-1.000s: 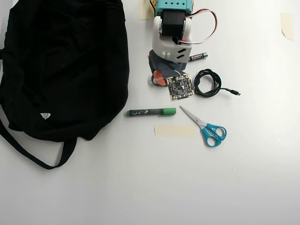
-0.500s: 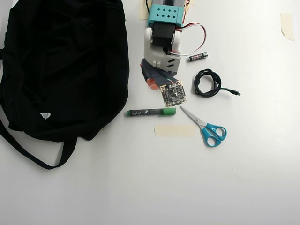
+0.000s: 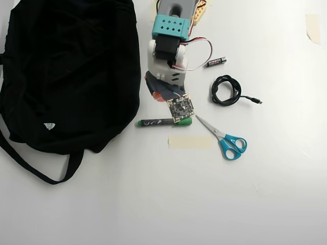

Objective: Put the green marker into the black bag

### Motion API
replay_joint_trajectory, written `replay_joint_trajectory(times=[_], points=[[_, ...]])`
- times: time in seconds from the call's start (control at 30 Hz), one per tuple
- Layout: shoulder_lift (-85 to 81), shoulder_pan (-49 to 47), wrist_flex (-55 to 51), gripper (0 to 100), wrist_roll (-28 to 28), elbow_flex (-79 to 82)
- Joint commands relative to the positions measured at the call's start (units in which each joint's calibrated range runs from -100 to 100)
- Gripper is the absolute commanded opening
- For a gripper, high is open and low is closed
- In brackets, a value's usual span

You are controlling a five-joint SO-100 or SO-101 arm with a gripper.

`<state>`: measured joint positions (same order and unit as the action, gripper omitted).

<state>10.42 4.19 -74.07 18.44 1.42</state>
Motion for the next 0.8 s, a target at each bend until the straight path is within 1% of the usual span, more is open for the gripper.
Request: replay_joint_trajectory(times=[0.0, 0.3, 0.53, 0.77], points=[[1.12, 0.52, 0.68, 3, 1.44, -3.66], [7.59, 1.05, 0.59, 3, 6.58, -10.76], [8.83, 0.82, 0.59, 3, 11.51, -12.11], [8.83, 0.67, 0.59, 3, 12.29, -11.75]])
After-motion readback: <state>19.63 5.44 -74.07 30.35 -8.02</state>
